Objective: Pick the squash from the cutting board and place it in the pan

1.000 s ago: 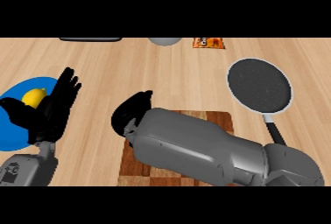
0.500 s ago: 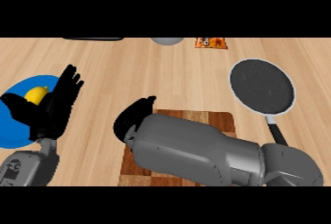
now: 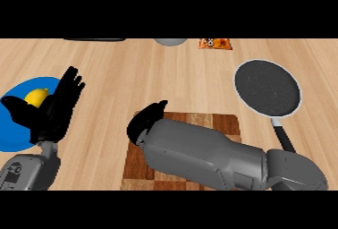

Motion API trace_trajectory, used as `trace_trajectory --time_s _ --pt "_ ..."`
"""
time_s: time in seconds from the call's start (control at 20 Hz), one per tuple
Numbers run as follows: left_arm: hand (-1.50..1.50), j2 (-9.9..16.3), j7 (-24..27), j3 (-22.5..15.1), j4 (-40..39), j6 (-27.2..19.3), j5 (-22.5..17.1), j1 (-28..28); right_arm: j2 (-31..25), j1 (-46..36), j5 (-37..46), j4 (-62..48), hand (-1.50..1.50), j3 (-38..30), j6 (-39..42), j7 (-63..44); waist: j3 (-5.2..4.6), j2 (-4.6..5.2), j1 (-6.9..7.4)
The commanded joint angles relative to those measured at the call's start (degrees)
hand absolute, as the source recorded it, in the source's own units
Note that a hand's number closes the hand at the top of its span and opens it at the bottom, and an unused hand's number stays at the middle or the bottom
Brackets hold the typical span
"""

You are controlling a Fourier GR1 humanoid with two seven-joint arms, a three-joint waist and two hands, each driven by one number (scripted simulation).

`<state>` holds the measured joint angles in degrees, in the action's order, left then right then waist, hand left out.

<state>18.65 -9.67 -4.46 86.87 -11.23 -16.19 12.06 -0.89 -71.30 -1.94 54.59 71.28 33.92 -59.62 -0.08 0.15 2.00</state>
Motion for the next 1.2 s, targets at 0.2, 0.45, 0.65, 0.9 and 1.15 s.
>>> trace_trajectory --time_s 0.2,0.45,0.65,0.9,1.15 --pt "0.00 -1.12 -1.51 -0.17 2.69 -1.10 1.44 -0.85 0.85 2.41 2.46 -6.12 -1.50 2.32 0.08 -0.56 0.05 0.05 -0.01" --pt "0.00 -0.21 -2.36 0.62 2.06 -0.08 2.14 0.06 0.85 2.86 1.85 -3.25 -1.50 0.42 -0.95 -3.83 0.06 -0.09 -0.33" --pt "0.00 0.74 -1.17 4.18 -0.82 2.37 0.00 1.14 0.86 6.69 6.41 -5.09 -1.50 2.41 -5.13 1.63 0.05 0.06 -0.63" --pt "0.00 -3.51 0.50 -0.52 1.53 0.24 3.76 -1.77 0.87 4.67 2.46 -6.74 -1.50 -0.04 -1.38 -0.68 0.03 0.19 0.50" --pt "0.00 -3.69 -4.53 -1.16 6.30 -1.36 4.79 -1.73 0.87 6.56 8.36 -8.22 1.50 2.27 -3.47 10.96 0.09 0.13 0.13"
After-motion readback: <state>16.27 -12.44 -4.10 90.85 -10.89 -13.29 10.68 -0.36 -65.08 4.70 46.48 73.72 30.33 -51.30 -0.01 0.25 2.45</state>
